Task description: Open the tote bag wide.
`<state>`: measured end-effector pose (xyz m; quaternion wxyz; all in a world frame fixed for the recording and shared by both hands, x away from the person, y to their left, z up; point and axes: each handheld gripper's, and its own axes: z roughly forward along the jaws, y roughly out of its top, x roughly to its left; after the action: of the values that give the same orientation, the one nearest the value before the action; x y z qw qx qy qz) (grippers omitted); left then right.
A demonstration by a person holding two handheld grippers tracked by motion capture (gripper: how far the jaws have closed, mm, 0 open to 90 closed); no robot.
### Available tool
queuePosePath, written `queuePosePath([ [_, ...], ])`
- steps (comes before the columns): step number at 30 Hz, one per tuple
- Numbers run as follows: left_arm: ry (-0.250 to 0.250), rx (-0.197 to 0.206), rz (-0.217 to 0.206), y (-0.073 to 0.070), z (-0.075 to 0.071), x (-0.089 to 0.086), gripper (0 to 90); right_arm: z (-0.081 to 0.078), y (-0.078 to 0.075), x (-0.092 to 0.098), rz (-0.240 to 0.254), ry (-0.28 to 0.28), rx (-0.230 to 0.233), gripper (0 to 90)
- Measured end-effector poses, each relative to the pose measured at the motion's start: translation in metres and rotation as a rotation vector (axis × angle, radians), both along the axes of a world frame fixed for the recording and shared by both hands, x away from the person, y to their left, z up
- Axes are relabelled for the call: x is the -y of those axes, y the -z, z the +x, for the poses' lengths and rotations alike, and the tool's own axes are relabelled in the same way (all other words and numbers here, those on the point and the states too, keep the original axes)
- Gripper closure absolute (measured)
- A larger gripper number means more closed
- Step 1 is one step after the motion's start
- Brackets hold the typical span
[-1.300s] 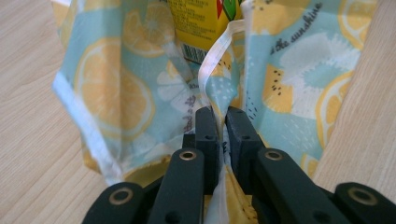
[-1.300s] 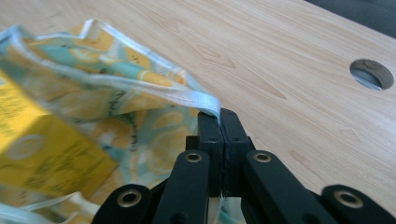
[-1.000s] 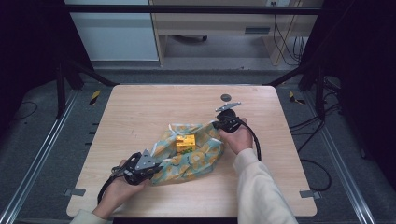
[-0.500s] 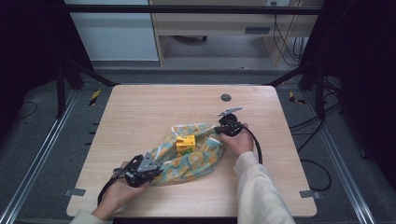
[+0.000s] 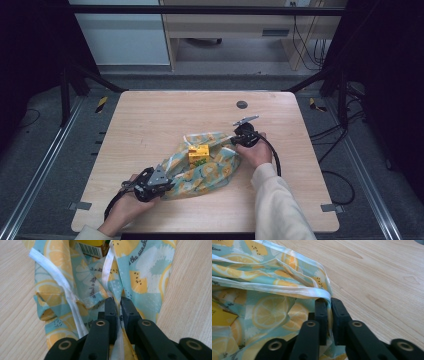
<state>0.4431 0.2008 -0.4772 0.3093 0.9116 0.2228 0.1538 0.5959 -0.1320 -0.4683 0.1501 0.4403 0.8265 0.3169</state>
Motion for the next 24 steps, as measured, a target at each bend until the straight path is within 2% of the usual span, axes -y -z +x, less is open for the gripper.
queuePosePath([
  [3, -0.002, 0.003, 0.0, 0.001, 0.0, 0.0, 83.2, -0.001, -0.003, 0.003, -0.015, -0.002, -0.002, 74.5],
  [6, -0.004, 0.012, -0.004, 0.001, -0.001, 0.0, 81.5, -0.004, -0.01, 0.007, 0.003, 0.015, 0.008, 65.6],
  [15, -0.029, 0.058, -0.052, -0.002, -0.002, -0.002, 64.8, -0.024, -0.042, 0.012, 0.054, 0.0, 0.069, 37.5],
  [20, -0.046, 0.078, -0.073, -0.004, -0.003, -0.002, 51.7, -0.037, -0.063, 0.011, 0.083, -0.013, 0.125, 27.2],
  [24, -0.062, 0.086, -0.098, -0.008, -0.003, -0.005, 41.2, -0.05, -0.076, 0.008, 0.092, -0.031, 0.162, 24.3],
])
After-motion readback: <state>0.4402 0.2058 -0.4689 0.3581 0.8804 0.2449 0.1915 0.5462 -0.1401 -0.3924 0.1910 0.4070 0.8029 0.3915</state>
